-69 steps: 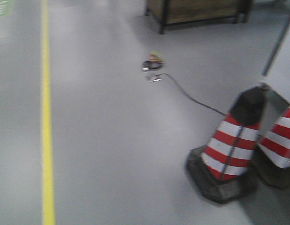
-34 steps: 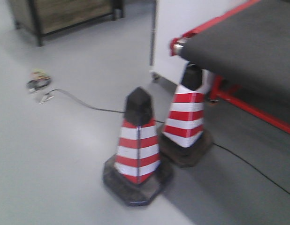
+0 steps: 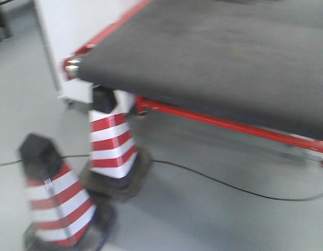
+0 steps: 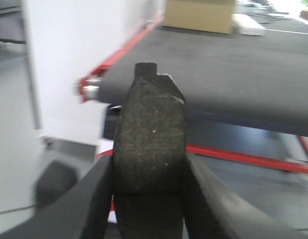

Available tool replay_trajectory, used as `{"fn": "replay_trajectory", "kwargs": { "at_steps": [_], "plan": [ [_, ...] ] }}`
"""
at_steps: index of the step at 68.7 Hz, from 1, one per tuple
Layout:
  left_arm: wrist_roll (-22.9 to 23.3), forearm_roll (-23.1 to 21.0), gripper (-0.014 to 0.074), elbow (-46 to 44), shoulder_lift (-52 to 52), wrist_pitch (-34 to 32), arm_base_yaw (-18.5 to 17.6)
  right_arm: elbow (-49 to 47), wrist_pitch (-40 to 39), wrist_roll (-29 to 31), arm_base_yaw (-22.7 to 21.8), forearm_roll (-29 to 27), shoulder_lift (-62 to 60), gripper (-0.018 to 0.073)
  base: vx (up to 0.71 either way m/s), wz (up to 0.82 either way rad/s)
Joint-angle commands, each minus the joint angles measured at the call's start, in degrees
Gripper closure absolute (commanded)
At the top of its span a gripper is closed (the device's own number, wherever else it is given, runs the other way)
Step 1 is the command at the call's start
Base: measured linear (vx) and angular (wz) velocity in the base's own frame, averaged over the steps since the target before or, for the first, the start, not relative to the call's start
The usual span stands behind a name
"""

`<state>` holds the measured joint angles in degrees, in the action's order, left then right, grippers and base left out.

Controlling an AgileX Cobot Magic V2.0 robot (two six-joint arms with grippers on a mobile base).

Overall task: Move and align brake pads A on conveyor
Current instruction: 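Turn toward the black conveyor belt past the striped cones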

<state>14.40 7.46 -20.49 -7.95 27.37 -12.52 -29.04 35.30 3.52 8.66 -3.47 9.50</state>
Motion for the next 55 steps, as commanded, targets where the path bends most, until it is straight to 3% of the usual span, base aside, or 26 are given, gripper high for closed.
{"fn": "replay_trajectory", "kwargs": {
  "at_steps": [1, 28, 55],
  "plan": [
    [0.0, -0.1, 0.0602, -1.6, -0.6, -5.4, -0.3, -1.6, -5.6, 0.3, 0.2, 0.2, 0.7, 0.0564, 0.19, -0.74],
    [0.0, -0.1, 0.0602, -1.6, -0.6, -5.4, -0.3, -1.6, -5.6, 0.3, 0.2, 0.2, 0.7, 0.0564, 0.14, -0.63],
    [0.0, -0.1, 0.0602, -1.6, -0.6, -5.4, -0.3, -1.6, -5.6, 0.3, 0.2, 0.2, 0.7, 0.0564, 0.12, -0.32]
  ]
}}
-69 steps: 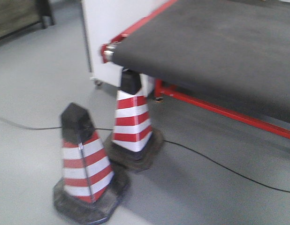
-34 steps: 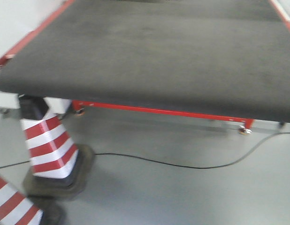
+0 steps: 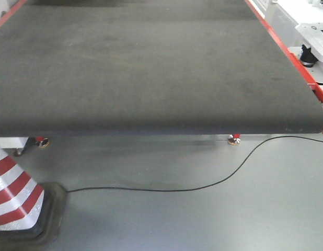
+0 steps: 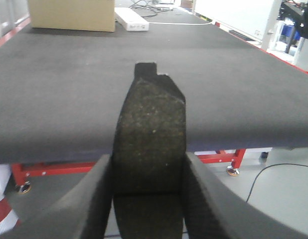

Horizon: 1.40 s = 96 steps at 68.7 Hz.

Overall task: Move and align brake pads A on conveyor
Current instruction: 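Turn toward the black conveyor belt past the striped cones, then approach the conveyor belt and stop with both pads held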

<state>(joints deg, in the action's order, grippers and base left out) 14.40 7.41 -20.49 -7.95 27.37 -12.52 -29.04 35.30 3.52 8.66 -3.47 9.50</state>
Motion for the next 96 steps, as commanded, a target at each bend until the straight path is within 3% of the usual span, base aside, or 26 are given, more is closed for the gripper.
{"fn": "replay_trajectory", "kwargs": {
  "at_steps": [1, 96],
  "plan": [
    [0.0, 0.0, 0.0602, -1.6, -0.6, -5.4, -0.3, -1.6, -5.6, 0.3, 0.2, 0.2, 0.7, 0.0564, 0.22, -0.14],
    [0.0, 0.0, 0.0602, -1.6, -0.6, -5.4, -0.3, -1.6, -5.6, 0.3, 0.2, 0.2, 0.7, 0.0564, 0.34, 0.01]
  ]
}}
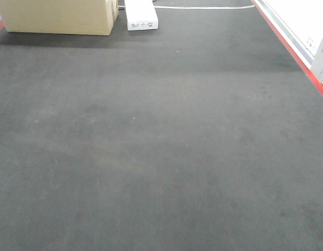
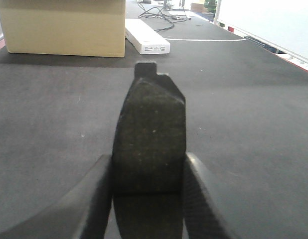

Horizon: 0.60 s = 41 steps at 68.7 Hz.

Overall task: Move and align brake pads A on conveyor
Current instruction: 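Approach the conveyor belt and stop with both pads held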

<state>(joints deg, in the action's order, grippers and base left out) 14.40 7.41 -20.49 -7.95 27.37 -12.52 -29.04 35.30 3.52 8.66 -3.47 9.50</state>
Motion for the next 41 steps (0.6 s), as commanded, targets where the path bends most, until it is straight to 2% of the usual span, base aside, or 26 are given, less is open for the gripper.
{"fn": "replay_trajectory", "kwargs": {
  "at_steps": [1, 41],
  "plan": [
    [0.0, 0.0, 0.0602, -1.6, -0.6, -5.4, -0.3, -1.6, -5.6, 0.3, 0.2, 0.2, 0.7, 0.0564, 0.19, -0.02],
    [0.0, 0.0, 0.0602, -1.6, -0.6, -5.4, -0.3, -1.6, -5.6, 0.3, 0.2, 0.2, 0.7, 0.0564, 0.06, 0.00]
  ]
}}
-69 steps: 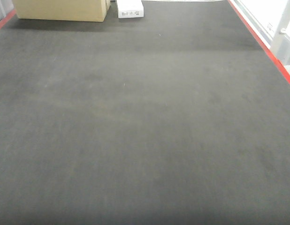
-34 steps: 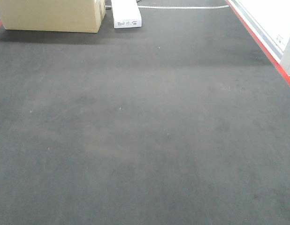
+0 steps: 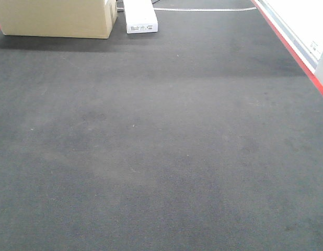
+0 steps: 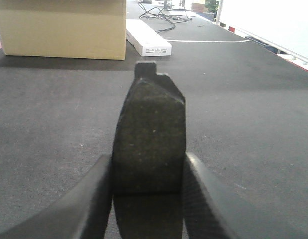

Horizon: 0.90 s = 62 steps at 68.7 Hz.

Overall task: Move and align brake pads A on conveyor
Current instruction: 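Approach the conveyor belt and stop with both pads held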

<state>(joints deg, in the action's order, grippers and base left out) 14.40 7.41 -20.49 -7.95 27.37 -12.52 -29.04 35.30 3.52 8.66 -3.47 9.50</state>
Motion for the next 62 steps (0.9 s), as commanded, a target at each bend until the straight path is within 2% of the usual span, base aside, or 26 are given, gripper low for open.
{"fn": "replay_trajectory", "kwargs": {
  "at_steps": [1, 40, 50, 62],
  "plan": [
    [0.0, 0.0, 0.0602, -1.6, -0.6, -5.4, -0.3, -1.6, -5.6, 0.3, 0.2, 0.2, 0.7, 0.0564, 0.00, 0.00],
    [0.0, 0.0, 0.0602, -1.6, -0.6, -5.4, -0.3, -1.6, -5.6, 0.3, 0.2, 0.2, 0.7, 0.0564, 0.00, 0.00],
    [0.3, -2.5, 0.0602, -1.6, -1.0, -2.5, -0.3, -1.6, -5.6, 0.3, 0.2, 0.2, 0.7, 0.0564, 0.00, 0.00],
    [4.9, -1.0, 0.0599, -2.6, -8.7, -1.2, -0.3, -1.6, -5.6, 0.3, 0.2, 0.2, 0.7, 0.0564, 0.00, 0.00]
  ]
}}
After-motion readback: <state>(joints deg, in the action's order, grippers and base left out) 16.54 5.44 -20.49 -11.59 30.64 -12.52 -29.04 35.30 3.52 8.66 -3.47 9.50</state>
